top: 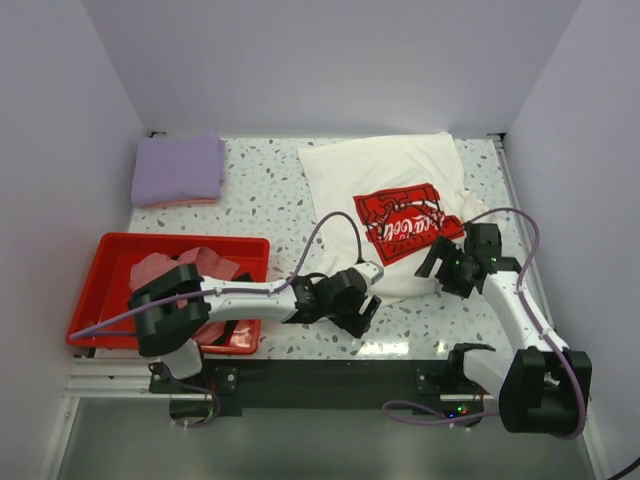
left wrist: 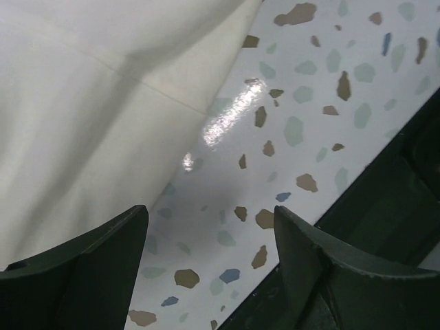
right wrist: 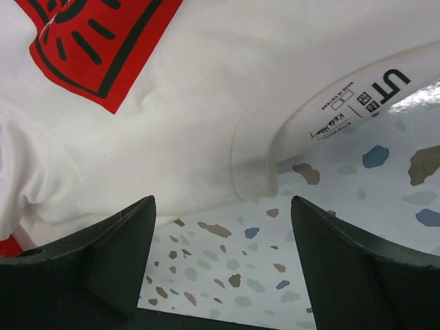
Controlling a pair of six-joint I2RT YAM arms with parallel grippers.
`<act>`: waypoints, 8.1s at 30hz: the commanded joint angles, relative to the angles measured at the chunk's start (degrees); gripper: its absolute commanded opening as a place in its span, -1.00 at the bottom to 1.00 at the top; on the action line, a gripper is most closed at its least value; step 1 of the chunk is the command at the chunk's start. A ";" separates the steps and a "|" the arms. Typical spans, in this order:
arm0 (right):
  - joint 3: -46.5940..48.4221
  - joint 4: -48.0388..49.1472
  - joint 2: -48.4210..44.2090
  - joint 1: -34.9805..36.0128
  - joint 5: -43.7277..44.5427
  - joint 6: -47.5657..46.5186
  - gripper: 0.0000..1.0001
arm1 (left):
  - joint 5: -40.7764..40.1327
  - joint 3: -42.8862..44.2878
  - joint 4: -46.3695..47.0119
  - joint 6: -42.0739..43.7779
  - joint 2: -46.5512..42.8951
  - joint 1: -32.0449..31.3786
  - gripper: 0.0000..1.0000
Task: Fold and stack the t-shirts
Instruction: Flatten the tshirt out
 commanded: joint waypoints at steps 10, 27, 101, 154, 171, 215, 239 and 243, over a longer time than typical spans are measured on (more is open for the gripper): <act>-1.07 7.54 6.42 -0.05 -7.10 -0.31 0.37 | -9.87 7.57 -1.68 -0.53 8.11 0.28 0.31; -0.46 6.57 8.00 -0.05 -5.08 -2.95 0.35 | -6.79 7.39 -3.27 1.67 9.69 3.27 0.16; 12.90 -7.05 5.44 -0.05 3.62 -5.58 0.98 | 2.34 9.84 -3.88 6.15 -10.28 27.17 1.00; 83.90 -13.80 83.22 7.60 9.86 -12.25 0.98 | 19.31 6.34 16.69 -11.16 16.90 11.45 1.00; 65.62 -15.32 53.84 8.04 20.49 -8.86 0.98 | -1.87 9.16 2.18 -3.16 3.37 13.20 1.00; 19.57 -3.27 29.26 -15.87 11.18 -2.94 0.98 | -1.35 -10.36 -3.17 -9.77 -2.70 22.26 1.00; 90.84 -5.38 70.64 4.96 -0.86 -20.88 0.98 | -4.07 25.84 -4.58 1.58 15.04 29.28 1.00; 96.48 -1.27 79.26 5.23 -4.45 -20.44 0.98 | -1.79 27.96 -4.24 2.10 18.56 30.87 1.00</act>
